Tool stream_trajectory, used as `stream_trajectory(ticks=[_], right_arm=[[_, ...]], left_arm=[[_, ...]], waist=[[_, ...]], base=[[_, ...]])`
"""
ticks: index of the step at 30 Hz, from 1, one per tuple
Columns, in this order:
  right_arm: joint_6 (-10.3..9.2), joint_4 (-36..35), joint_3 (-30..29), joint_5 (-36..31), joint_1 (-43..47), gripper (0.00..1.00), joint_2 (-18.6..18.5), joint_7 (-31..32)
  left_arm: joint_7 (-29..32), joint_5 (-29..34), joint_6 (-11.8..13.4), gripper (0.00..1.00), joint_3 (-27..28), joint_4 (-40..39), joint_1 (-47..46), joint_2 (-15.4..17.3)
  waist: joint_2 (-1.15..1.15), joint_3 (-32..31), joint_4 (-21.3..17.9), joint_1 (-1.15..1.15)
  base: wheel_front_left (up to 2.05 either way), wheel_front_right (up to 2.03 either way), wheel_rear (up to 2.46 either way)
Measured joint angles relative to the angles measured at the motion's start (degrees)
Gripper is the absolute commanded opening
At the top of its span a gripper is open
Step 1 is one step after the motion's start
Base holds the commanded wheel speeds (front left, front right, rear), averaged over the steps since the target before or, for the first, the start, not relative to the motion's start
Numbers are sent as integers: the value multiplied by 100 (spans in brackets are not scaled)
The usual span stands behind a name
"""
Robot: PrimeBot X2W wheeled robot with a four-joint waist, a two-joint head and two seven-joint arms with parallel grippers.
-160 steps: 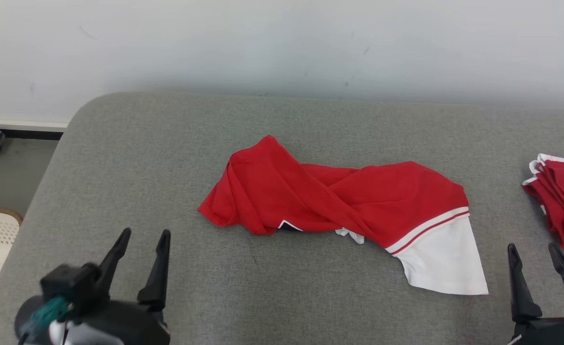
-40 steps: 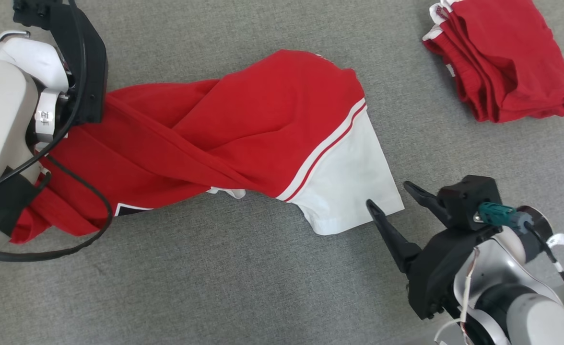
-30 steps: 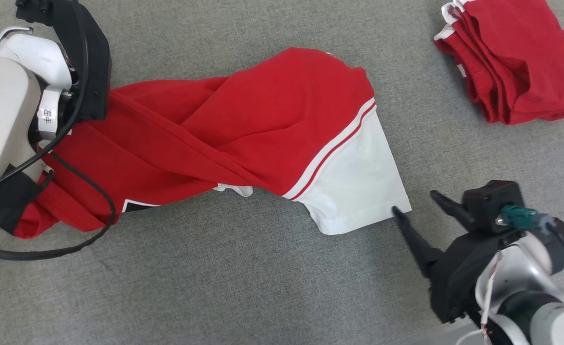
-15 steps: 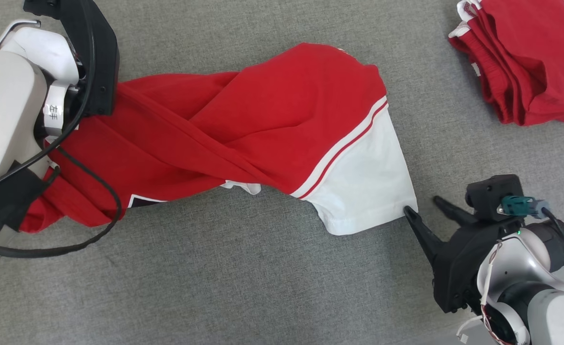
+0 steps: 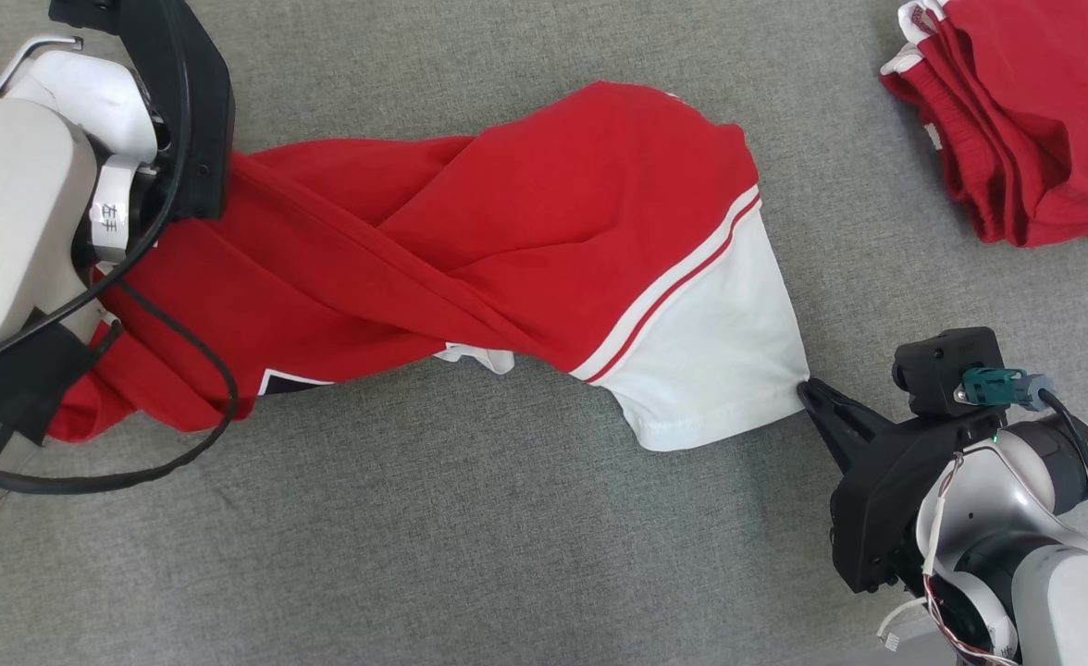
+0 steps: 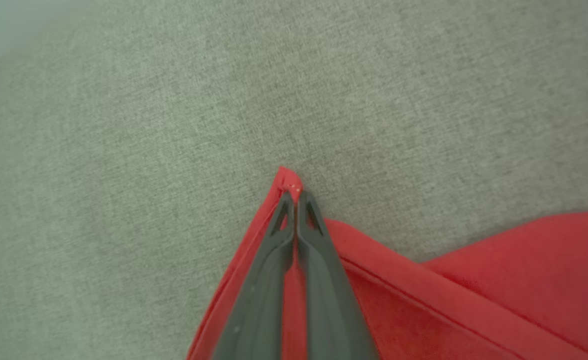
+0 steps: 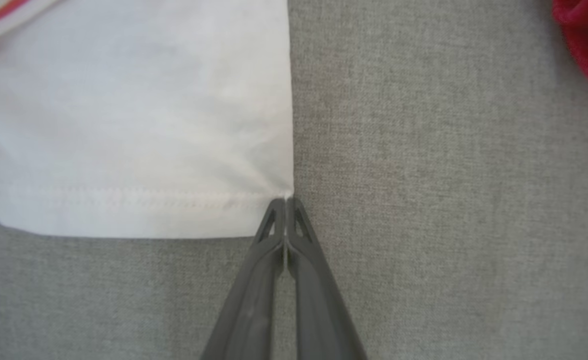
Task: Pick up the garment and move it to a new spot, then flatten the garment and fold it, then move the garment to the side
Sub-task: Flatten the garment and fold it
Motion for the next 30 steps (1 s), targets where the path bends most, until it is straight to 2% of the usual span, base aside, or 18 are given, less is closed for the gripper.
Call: stream_trajectory(ticks=[9, 14, 20, 30], right_arm=[[0, -43, -78, 112, -142, 0, -1, -269], [0, -9, -272, 698, -472, 0, 0, -929], [0, 185, -361, 1123, -985, 0, 1, -1423], [-1, 364, -636, 1006, -2041, 0, 3, -1612]], left_arm=[[-521, -202, 81, 0, 177, 46, 43, -132], [-1217, -367, 245, 0, 494, -31, 70, -364], [-2114, -483, 294, 0, 778, -148, 91, -559], [-3337, -523, 469, 0, 1115, -213, 127, -789]], waist=[[0, -91, 73, 1], [0, -239, 177, 0], [0, -480, 382, 0], [0, -1024, 655, 0]], base=[[0, 0, 0], [0, 0, 0], [0, 0, 0], [0, 0, 0]])
